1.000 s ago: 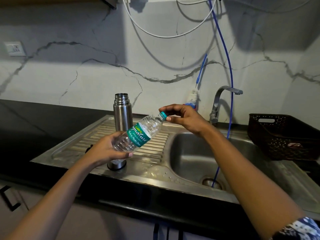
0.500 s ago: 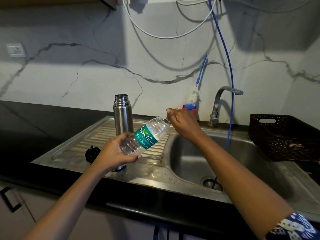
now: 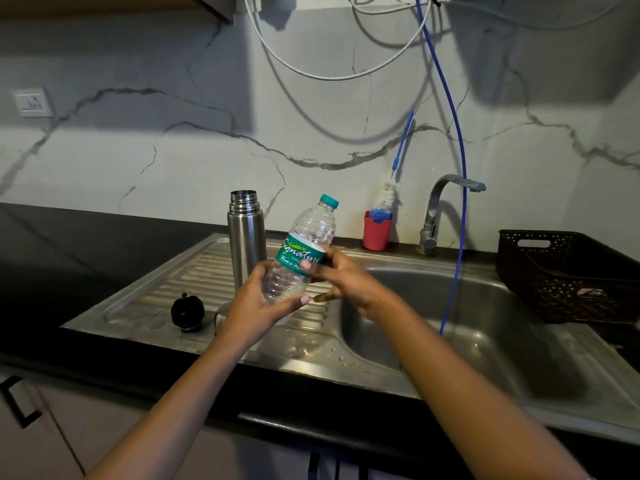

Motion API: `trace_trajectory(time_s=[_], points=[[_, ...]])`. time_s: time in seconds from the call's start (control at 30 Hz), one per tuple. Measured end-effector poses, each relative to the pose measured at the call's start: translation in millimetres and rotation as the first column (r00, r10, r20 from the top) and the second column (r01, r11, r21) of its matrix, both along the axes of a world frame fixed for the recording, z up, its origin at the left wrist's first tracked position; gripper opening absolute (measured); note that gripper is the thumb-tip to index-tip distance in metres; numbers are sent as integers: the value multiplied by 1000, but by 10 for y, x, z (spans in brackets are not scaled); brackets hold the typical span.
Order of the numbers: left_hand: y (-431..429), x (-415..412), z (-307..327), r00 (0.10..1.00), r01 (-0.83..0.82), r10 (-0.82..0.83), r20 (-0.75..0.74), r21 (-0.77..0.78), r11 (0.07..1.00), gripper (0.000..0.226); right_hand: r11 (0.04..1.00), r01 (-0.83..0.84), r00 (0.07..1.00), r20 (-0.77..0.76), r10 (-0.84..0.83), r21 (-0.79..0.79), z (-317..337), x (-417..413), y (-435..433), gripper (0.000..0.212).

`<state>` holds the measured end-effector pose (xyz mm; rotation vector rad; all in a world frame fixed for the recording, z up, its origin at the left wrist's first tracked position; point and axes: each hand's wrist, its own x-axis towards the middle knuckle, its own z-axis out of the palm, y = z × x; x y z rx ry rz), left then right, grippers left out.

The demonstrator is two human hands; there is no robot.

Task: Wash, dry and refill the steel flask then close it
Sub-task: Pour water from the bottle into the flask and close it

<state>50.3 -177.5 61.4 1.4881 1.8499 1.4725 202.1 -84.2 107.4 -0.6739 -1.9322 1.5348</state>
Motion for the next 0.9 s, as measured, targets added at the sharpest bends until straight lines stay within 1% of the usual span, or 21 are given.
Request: trace_trajectory(time_s=[0.07, 0.13, 0.17, 0.2, 0.23, 0.3, 0.33, 0.37, 0.4, 0.43, 0.5, 0.57, 0.63, 0.67, 0.7, 0.77, 0.8, 0.9], points=[[-7, 73, 38, 998, 33, -35, -58, -33, 999, 100, 994, 25, 995, -91, -34, -103, -132, -79, 7, 50], [-44, 68, 96, 988, 13, -20, -152, -48, 999, 96, 985, 85, 981, -161, -109, -149, -134, -125, 115, 54], [-71, 19, 137, 981, -27, 27, -194, 3, 1000, 88, 980, 121, 972, -180, -149, -156, -105, -124, 188, 54], [-104, -82, 181, 973, -83, 103, -208, 100, 992, 75, 976, 161, 964, -187, -188, -149, -83, -137, 291, 52], [-142, -216, 222, 963, -141, 187, -193, 228, 963, 60, 971, 197, 958, -183, -220, -136, -64, -150, 387, 53], [-152, -600, 244, 933, -251, 337, -127, 442, 861, 35, 959, 269, 951, -132, -279, -91, -65, -219, 606, 60], [-129, -810, 232, 912, -302, 398, -101, 491, 817, 28, 953, 296, 948, -99, -301, -65, -70, -261, 700, 63], [-60, -1058, 204, 885, -366, 460, -79, 492, 790, 24, 949, 313, 946, -71, -315, -44, -75, -351, 811, 65], [16, -1295, 136, 854, -429, 514, -80, 451, 783, 22, 945, 326, 944, -50, -327, -27, -86, -424, 905, 65], [107, -1514, 54, 821, -478, 557, -125, 383, 791, 23, 941, 339, 940, -34, -339, -15, -104, -509, 991, 64], [283, -1928, -169, 780, -525, 559, -281, 193, 829, 29, 928, 374, 927, -28, -373, -3, -148, -707, 1173, 64], [414, -2215, -367, 784, -509, 437, -441, -54, 859, 38, 918, 396, 918, -29, -396, 4, -200, -935, 1367, 64], [506, -2368, -523, 816, -443, 273, -509, -250, 861, 49, 913, 407, 914, -25, -406, 33, -255, -1156, 1552, 65], [542, -2384, -552, 816, -429, 216, -536, -313, 847, 54, 911, 409, 913, -25, -408, 52, -257, -1233, 1629, 65], [598, -2441, -608, 800, -433, 168, -576, -361, 826, 56, 909, 411, 912, -23, -410, 69, -282, -1373, 1753, 66], [622, -2406, -670, 751, -422, 62, -657, -406, 811, 56, 898, 427, 904, -21, -428, 109, -279, -1467, 1873, 68], [631, -2381, -677, 751, -410, 30, -659, -431, 804, 54, 895, 430, 902, -15, -432, 118, -286, -1503, 1922, 69], [674, -2389, -677, 764, -418, 18, -645, -473, 775, 53, 901, 414, 909, -4, -417, 130, -386, -1717, 2080, 68]])
